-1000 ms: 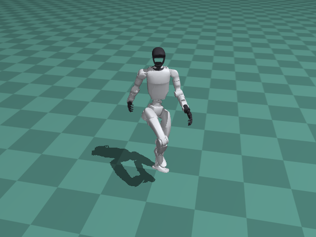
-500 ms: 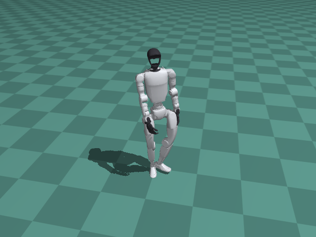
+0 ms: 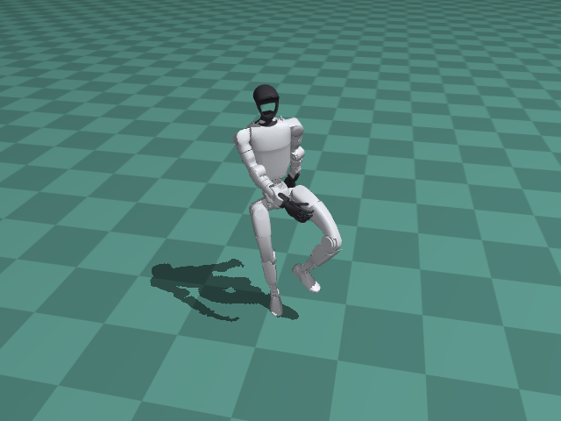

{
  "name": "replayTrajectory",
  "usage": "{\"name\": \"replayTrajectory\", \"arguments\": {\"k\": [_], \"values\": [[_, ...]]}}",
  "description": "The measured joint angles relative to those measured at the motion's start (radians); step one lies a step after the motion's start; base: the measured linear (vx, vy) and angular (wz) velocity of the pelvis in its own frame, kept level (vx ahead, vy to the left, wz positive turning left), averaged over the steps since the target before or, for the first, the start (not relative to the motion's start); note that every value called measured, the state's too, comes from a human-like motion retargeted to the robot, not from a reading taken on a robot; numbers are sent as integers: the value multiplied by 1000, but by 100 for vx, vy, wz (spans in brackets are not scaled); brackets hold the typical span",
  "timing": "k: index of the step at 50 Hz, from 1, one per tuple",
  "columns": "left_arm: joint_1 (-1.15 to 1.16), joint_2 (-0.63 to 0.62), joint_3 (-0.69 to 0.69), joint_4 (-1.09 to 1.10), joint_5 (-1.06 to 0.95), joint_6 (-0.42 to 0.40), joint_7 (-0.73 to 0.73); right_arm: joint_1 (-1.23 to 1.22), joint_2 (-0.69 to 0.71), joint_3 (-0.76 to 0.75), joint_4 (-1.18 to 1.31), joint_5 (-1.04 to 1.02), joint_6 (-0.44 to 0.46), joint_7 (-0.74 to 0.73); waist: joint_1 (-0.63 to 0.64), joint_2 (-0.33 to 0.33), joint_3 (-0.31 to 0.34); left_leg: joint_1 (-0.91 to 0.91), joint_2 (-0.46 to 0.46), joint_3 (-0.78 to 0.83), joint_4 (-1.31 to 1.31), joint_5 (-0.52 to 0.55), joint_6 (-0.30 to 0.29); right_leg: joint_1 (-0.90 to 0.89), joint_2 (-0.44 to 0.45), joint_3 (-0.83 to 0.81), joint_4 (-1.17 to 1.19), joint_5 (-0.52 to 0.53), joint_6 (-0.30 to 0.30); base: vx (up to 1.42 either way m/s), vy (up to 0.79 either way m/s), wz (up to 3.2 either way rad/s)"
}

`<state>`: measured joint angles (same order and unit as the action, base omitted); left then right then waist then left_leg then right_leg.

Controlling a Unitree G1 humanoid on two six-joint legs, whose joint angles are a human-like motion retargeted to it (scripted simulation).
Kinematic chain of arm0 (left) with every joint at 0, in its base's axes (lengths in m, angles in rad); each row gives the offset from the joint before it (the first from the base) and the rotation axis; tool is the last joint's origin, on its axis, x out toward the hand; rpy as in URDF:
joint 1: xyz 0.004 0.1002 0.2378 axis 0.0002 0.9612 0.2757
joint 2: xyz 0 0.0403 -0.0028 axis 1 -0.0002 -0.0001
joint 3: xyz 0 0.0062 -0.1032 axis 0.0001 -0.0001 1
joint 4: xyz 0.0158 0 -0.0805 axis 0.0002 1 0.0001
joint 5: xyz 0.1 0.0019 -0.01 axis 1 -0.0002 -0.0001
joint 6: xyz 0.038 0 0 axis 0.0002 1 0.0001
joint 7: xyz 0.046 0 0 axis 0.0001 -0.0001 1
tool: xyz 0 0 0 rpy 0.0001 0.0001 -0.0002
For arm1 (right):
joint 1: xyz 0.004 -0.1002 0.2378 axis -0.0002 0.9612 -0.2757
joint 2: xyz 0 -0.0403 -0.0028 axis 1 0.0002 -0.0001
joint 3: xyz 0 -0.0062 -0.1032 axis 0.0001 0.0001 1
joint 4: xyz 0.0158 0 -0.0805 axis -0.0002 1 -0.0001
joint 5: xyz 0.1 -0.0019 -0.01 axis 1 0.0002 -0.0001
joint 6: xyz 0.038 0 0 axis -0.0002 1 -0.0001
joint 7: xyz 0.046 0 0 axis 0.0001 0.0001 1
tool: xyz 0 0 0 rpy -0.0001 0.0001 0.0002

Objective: In place motions

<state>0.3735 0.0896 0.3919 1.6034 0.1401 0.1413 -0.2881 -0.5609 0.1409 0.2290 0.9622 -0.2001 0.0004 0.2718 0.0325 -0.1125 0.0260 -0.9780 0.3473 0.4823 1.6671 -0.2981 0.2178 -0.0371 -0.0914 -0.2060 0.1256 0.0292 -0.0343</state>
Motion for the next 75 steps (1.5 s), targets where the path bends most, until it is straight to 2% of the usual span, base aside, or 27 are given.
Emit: {"name": "replayTrajectory", "arguments": {"k": [4, 8, 10, 12, 13, 15, 17, 20, 23, 25, 27, 29, 32, 38, 43, 48, 50, 52, 55, 57, 59, 60, 63, 65, 67, 71, 75], "values": [[-10, 12, -16, -23, -3, -8, 25, 34, 4, 11, 30, 1, 2, 0, -58, 24, -49, 250, -168, -46, -334, 27, -72, 24, 2, -70, -43, 0, 32, 4, 2, 54], [-37, 11, -18, -25, -7, 4, 27, 69, 3, 22, 69, -13, 9, 12, -105, 43, -85, 569, -357, -116, -883, 80, -119, 40, 6, -114, -55, -14, 57, 1, 3, 28], [-63, 10, -18, -24, -26, 9, 45, 96, 0, 29, 96, -31, 7, 10, -128, 73, -102, 758, -420, -154, -1249, -33, -112, 46, 38, -128, -50, -31, 59, 3, 5, 20], [-90, 3, -24, -29, -47, 12, 72, 128, -10, 33, 126, -55, 7, 9, -161, 101, -123, 901, -454, -18, -1483, -160, -42, 49, 62, -141, -46, -47, 60, 1, 7, 53], [-102, -2, -26, -34, -54, 14, 82, 145, -16, 35, 142, -70, 9, 9, -188, 117, -139, 942, -456, 57, -1565, -122, -29, 47, 73, -152, -45, -53, 60, -10, 11, 130], [-181, -12, -21, -43, -75, 28, 101, 184, -28, 34, 190, -131, 34, -8, -311, 144, -183, 925, -464, -157, -1669, -15, -58, 17, 58, -265, -31, -80, 59, -31, 10, 191], [-265, -9, -28, -87, -86, 34, 119, 227, -52, 7, 221, -169, 42, -30, -299, 144, -157, 922, -436, -50, -1672, -8, -66, -16, 57, -224, 21, -98, 51, -41, 11, 77], [-355, 1, -128, -215, -130, 22, 130, 299, -116, -82, 310, -196, 32, -53, -245, 123, -108, 928, -460, -124, -1643, -36, -29, -19, 31, -228, 121, -87, 29, -19, 22, 12], [-453, 9, -184, -320, -154, 33, 126, 380, -161, -139, 409, -265, 84, -40, -201, 128, -112, 919, -436, -118, -1628, -55, -33, -118, 1, -221, 314, 46, -13, -22, 17, -57], [-515, -1, -177, -416, -146, 48, 129, 416, -192, -187, 494, -289, 119, -39, -166, 130, -100, 914, -423, -101, -1631, -67, -30, -240, -21, -188, 518, 223, -58, -40, 19, -72], [-563, 2, -208, -548, -220, 41, 155, 455, -234, -215, 567, -276, 124, -39, -233, 147, -70, 920, -416, -116, -1645, -58, -17, -426, -37, -130, 785, 307, -77, -36, 17, 65], [-628, 15, -228, -675, -308, 29, 196, 522, -280, -251, 599, -292, 142, -20, -341, 166, -46, 926, -404, -109, -1663, -35, -10, -619, -106, -137, 1090, 209, -90, -25, 16, 147], [-709, 14, -210, -808, -334, 7, 239, 609, -343, -311, 652, -308, 157, -39, -476, 223, -27, 896, -370, -161, -1667, -9, 4, -875, -124, -134, 1380, 125, -84, -13, 11, 146], [-788, 67, -277, -968, -251, -40, 256, 756, -451, -445, 738, -260, 225, -99, -559, 285, 2, 885, -295, -234, -1643, 1, -10, -1172, -148, -220, 1612, 47, -90, 3, 3, 61], [-783, 88, -265, -1021, -207, -41, 231, 786, -475, -498, 738, -168, 238, -126, -555, 291, -3, 912, -291, -196, -1643, -16, -12, -1120, -129, -253, 1566, 31, -49, 4, -1, -33], [-695, 37, -264, -995, -226, -50, 263, 741, -424, -462, 713, -143, 202, -128, -495, 314, -74, 915, -277, -129, -1659, -26, -44, -834, -66, -213, 1328, 32, -16, 9, -6, -67], [-630, 19, -263, -952, -239, -64, 268, 678, -389, -420, 699, -148, 195, -101, -443, 274, -101, 953, -315, -62, -1684, -33, -51, -700, -42, -156, 1206, 32, -25, 17, -1, -118], [-557, -8, -274, -913, -248, -45, 274, 640, -348, -388, 653, -156, 177, -77, -413, 275, -123, 966, -319, -28, -1691, -42, -63, -549, 28, -115, 998, 50, -25, 21, -1, -83], [-427, -56, -280, -846, -259, -6, 257, 574, -277, -320, 555, -140, 146, -43, -398, 261, -140, 983, -347, 6, -1689, -58, -73, -272, 156, 36, 528, 108, 35, 20, 3, -33], [-349, -81, -263, -802, -241, 15, 215, 539, -233, -277, 481, -121, 121, -38, -412, 233, -149, 987, -399, 1, -1681, -70, -69, -114, 147, 38, 226, -68, 86, 21, 0, 6], [-285, -85, -228, -752, -197, 24, 155, 522, -193, -226, 410, -100, 101, -28, -367, 192, -164, 1007, -446, 52, -1684, -82, -74, -11, 82, -116, 80, -106, 47, 20, 2, -109], [-252, -86, -215, -717, -171, 29, 126, 509, -172, -202, 376, -92, 87, -18, -316, 169, -182, 1011, -475, 95, -1687, -89, -75, 9, 51, -177, 14, -97, 33, 23, 9, -168], [-231, -88, -241, -489, -51, 43, 100, 485, -141, -173, 279, -85, 54, 51, -216, 151, -208, 977, -490, 99, -1676, -65, -57, 4, 24, -102, -55, -46, 120, 11, 8, -51], [-265, -86, -238, -311, -5, 104, 140, 457, -123, -117, 179, -100, 30, 91, -210, 146, -171, 971, -472, 108, -1667, -58, -61, 16, 20, -219, -71, -29, 124, -18, 1, 21], [-280, -64, -240, -196, 1, 94, 140, 437, -123, -59, 116, -120, 0, 102, -227, 142, -141, 974, -474, 104, -1670, -56, -61, 8, 31, -139, -64, -34, 113, -8, 6, 10], [-358, -36, -226, 60, 105, 92, 130, 451, -136, -18, 89, -170, -42, 67, -275, 151, -143, 967, -468, 93, -1692, -35, -70, -2, 30, -175, -67, -32, 115, -2, -3, 41], [-362, -35, -200, 84, 107, 87, 138, 504, -165, -62, 174, -193, -39, 73, -268, 140, -149, 958, -463, 84, -1696, -26, -78, -2, 34, -188, -75, -29, 109, -1, -8, 19]]}}
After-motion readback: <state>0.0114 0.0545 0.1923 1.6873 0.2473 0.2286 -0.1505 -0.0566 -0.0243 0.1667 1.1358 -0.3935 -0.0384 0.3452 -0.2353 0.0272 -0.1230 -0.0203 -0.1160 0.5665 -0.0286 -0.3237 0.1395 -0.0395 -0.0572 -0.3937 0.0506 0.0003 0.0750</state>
